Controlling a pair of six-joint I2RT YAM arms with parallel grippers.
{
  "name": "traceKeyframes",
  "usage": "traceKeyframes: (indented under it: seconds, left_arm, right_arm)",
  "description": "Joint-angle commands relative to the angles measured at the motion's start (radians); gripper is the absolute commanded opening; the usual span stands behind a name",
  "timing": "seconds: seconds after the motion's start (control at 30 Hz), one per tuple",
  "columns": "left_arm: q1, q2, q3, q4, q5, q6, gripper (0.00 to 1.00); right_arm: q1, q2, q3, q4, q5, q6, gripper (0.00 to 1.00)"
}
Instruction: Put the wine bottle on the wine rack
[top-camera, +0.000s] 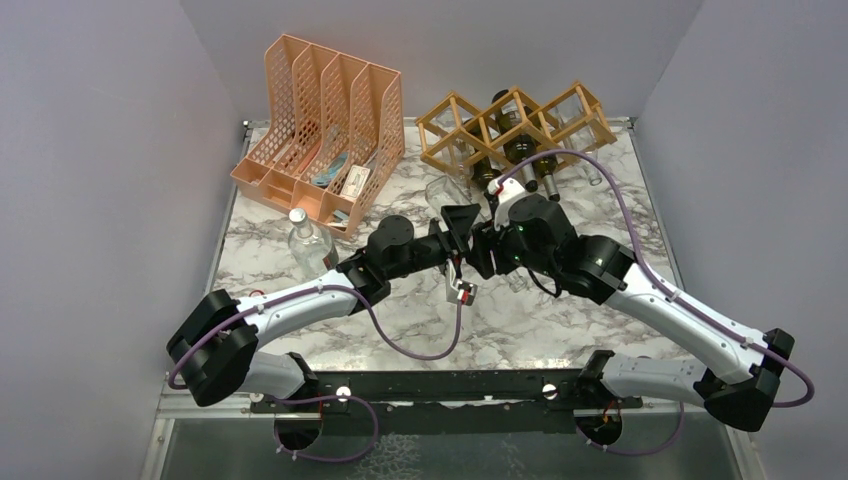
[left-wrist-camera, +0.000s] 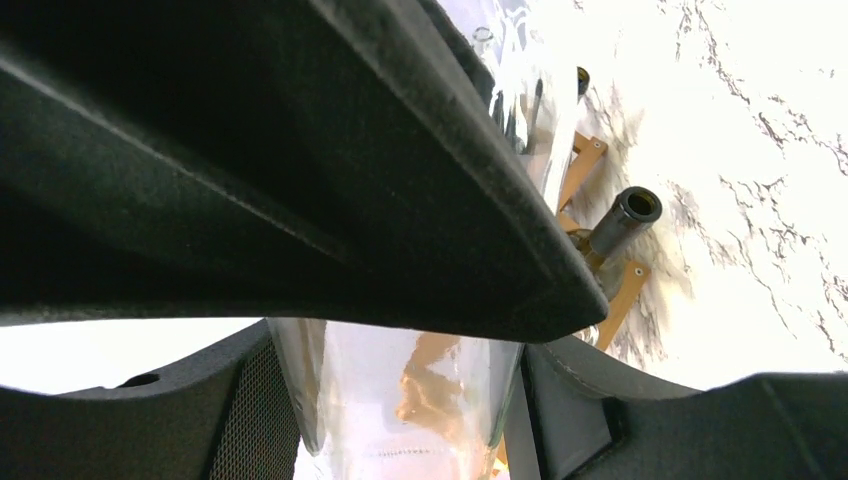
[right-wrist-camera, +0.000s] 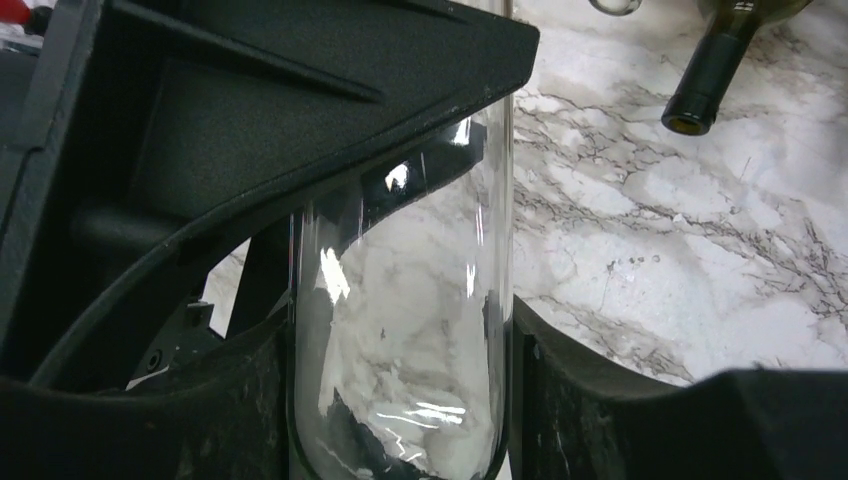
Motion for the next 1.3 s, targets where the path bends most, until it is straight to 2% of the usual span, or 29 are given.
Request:
traceKeyframes:
  seconds: [0.0,0.13,0.17,0.23,0.27,0.3,0.57,0.77,0.87,0.93,0.97,1.1,1.27]
  left_arm:
    - [-0.008,-0.027,0.026,0.078,0.004,-0.026,0.14]
    - [-0.008,-0.031,0.020,0.080,0.000,-0.029,0.42]
    - [-0.009,-0.031,0.018,0.080,0.000,-0.033,0.48]
    - [-0.008,-0.032,0.018,0.080,-0.001,-0.042,0.61]
    - [-0.008,-0.033,0.019,0.080,-0.004,-0.047,0.85]
    - [-0.007,-0.032,0.020,0.079,-0.008,-0.052,0.97]
    - [-0.008,-0.080,-0.003,0.079,-0.031,-0.130,0.99]
    - [-0.007,-0.172,-0.028,0.080,-0.069,-0.374,0.99]
    - [-0.005,-0.197,-0.022,0.080,-0.151,-0.546,0.99]
    - [-0.006,-0.204,-0.009,0.081,-0.237,-0.700,0.99]
    - [-0.006,-0.206,0.004,0.080,-0.293,-0.823,0.99]
    - [-0.004,-0.222,0.051,0.067,-0.595,-1.179,0.99]
    - [0.004,-0.248,0.027,0.054,-0.771,-1.268,0.99]
  right_arm:
    - [0.005,-0.008,-0.026,0.068,0.039,0.019,0.43]
    - [0.004,-0.024,-0.028,0.084,0.063,0.014,0.05]
    - [0.005,-0.027,-0.026,0.085,0.073,0.015,0.01]
    - [0.005,-0.035,-0.025,0.089,0.095,0.015,0.01]
    - [0.004,-0.043,-0.025,0.091,0.107,0.017,0.01]
    - [0.005,-0.050,-0.024,0.094,0.120,0.020,0.01]
    - [0.005,-0.103,0.015,0.136,0.301,0.026,0.01]
    - [0.002,-0.064,0.085,0.203,0.477,-0.036,0.01]
    - [-0.013,-0.006,0.130,0.254,0.517,-0.103,0.01]
    - [-0.053,0.034,0.165,0.281,0.484,-0.135,0.01]
    - [-0.078,0.052,0.179,0.295,0.447,-0.145,0.01]
    - [-0.200,0.130,0.248,0.328,0.282,-0.138,0.01]
    - [-0.291,0.269,0.364,0.329,0.153,-0.117,0.01]
